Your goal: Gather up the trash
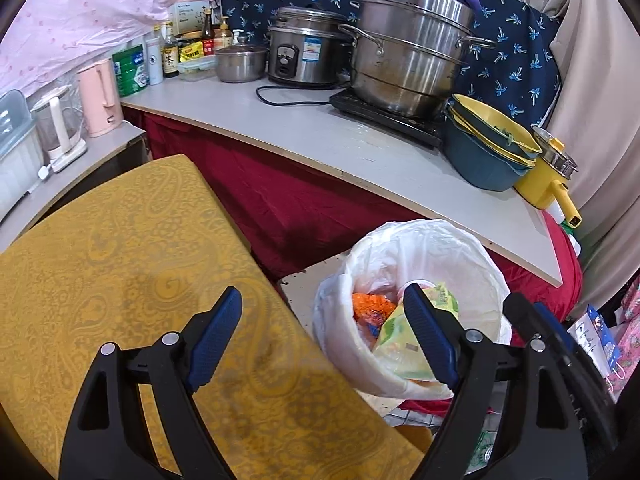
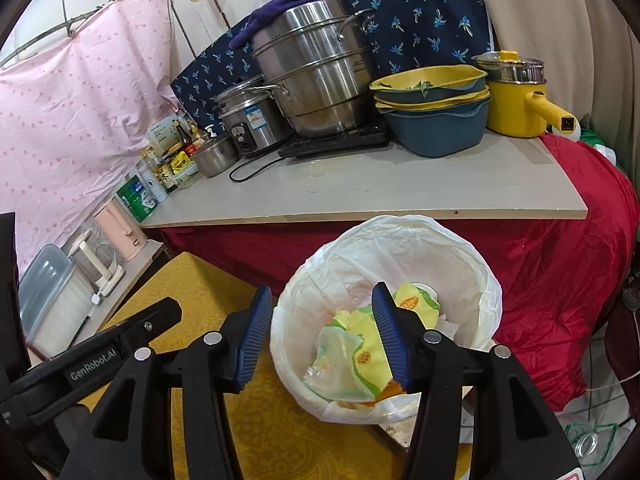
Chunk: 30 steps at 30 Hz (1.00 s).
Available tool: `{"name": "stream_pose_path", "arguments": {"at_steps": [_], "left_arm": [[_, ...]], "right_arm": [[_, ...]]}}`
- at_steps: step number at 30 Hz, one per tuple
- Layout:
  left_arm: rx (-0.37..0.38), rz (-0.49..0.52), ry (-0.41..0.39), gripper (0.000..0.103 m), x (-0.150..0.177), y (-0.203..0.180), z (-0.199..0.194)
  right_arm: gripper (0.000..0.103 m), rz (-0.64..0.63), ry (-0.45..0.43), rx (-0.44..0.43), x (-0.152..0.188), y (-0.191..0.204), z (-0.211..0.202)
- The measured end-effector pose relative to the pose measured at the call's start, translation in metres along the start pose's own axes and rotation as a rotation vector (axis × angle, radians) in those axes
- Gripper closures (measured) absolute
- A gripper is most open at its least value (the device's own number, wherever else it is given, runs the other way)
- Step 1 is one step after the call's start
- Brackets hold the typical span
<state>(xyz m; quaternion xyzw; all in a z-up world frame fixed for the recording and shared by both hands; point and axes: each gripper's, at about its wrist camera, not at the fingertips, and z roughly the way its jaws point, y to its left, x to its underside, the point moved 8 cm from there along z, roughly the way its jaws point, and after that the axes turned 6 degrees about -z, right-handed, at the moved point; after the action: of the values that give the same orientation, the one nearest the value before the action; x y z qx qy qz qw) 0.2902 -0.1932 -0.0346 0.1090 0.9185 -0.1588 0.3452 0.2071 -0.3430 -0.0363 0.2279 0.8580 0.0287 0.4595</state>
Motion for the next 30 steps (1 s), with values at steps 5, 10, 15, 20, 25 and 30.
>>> {"name": "stream_pose_path", "arguments": {"at_steps": [5,10,15,20,25,30], "left_arm": [[-0.013,0.0,-0.028,0.022,-0.001,0.01,-0.018],[-0.033,-0.001,-0.054,0.02,0.0,0.022,-0.037],[-0.071,0.011,-0.086,0.013,0.004,0.032,-0.056],[-0.114,0.031,-0.106,0.01,0.012,0.043,-0.076],[-0.159,0.027,-0.125,0.009,0.023,0.055,-0.096],[-0.199,0.048,-0.124,0.009,0.038,0.065,-0.112]], "right_arm": [[0.04,-0.012,-0.029,0.012,-0.003,0.012,-0.017],[0.039,-0.031,-0.027,0.018,0.0,0.023,-0.031],[0.033,-0.064,-0.017,0.037,0.004,0.03,-0.047],[0.026,-0.083,0.006,0.052,0.013,0.034,-0.062],[0.019,-0.163,0.028,0.085,0.024,0.044,-0.077],[0.016,-0.224,0.033,0.106,0.035,0.051,-0.093]]}}
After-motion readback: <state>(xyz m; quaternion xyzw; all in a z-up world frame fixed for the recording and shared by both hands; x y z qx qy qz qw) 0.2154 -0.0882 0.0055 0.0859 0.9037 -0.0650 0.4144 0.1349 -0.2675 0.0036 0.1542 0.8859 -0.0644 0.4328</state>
